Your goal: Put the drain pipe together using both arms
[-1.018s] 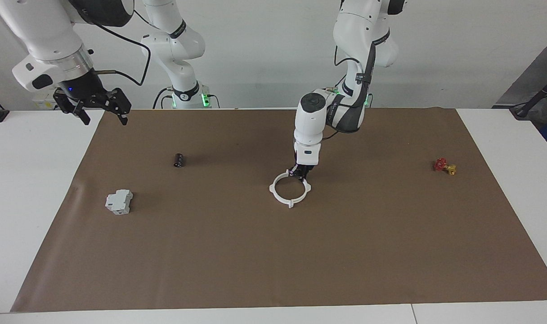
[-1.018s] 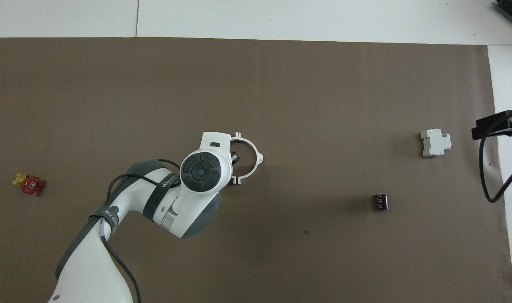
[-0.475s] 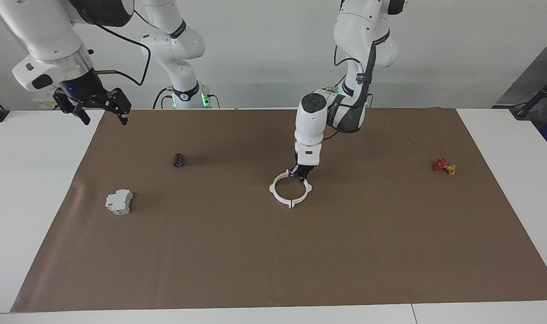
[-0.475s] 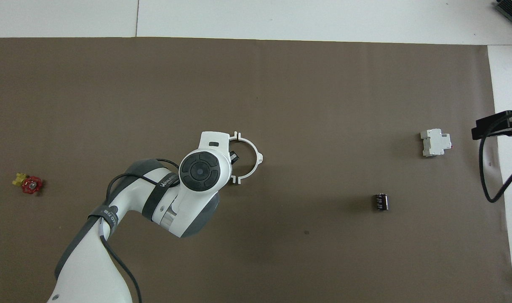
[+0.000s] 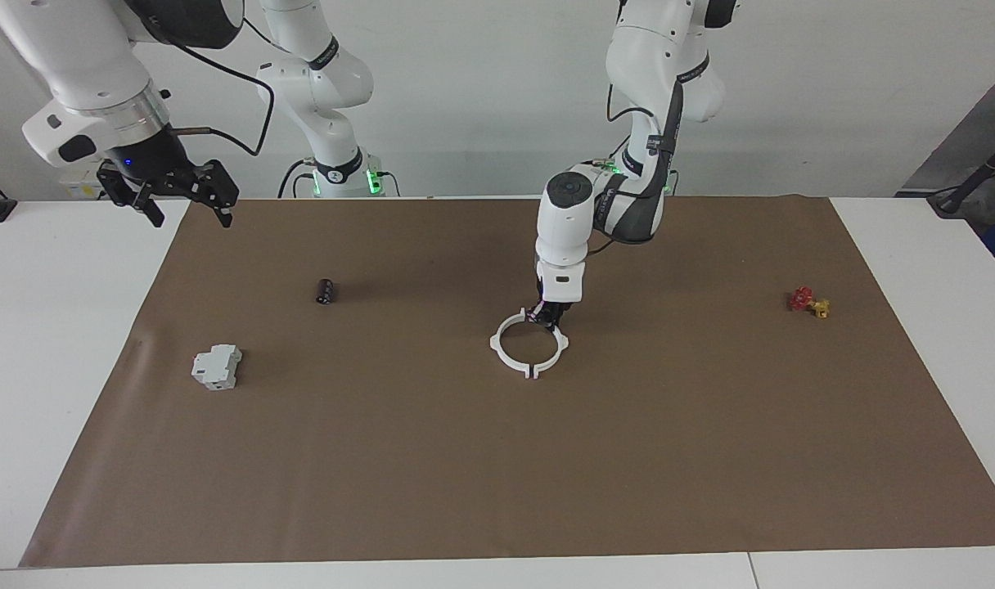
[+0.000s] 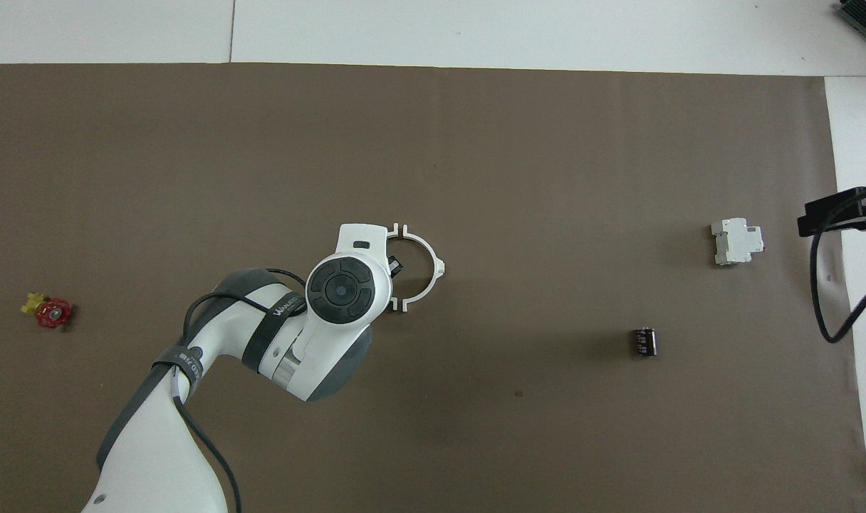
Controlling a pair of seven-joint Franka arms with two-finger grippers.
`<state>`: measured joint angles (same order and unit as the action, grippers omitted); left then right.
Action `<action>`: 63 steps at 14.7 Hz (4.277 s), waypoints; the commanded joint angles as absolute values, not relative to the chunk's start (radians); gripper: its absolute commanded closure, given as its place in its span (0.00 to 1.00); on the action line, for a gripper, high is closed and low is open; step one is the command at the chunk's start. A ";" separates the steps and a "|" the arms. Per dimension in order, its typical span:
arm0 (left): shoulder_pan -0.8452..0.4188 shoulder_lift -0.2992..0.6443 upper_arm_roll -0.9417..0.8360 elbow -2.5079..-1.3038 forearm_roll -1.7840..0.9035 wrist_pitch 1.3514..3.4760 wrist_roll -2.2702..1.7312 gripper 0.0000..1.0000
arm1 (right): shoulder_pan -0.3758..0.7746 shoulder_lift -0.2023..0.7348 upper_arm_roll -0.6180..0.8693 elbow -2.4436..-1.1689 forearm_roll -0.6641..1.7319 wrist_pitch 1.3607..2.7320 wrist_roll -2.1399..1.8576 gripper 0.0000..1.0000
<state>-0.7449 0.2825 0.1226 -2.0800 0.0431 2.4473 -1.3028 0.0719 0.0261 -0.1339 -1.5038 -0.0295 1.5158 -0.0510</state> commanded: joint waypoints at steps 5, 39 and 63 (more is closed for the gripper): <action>-0.759 0.285 0.133 -2.076 0.072 2.462 -1.328 1.00 | 0.066 0.012 -0.132 -1.517 -0.029 1.525 -0.077 0.00; -0.732 0.275 0.144 -1.961 0.075 2.268 -1.234 0.00 | 0.066 0.012 -0.132 -1.517 -0.029 1.525 -0.077 0.00; -0.107 0.046 0.147 -1.775 -0.026 1.804 0.025 0.00 | 0.066 0.012 -0.132 -1.517 -0.029 1.525 -0.077 0.00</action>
<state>-0.1248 0.0662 0.1573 -1.7714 -0.0025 1.8300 -0.0042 0.0719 0.0261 -0.1339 -1.5038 -0.0295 1.5158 -0.0510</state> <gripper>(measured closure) 0.000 0.000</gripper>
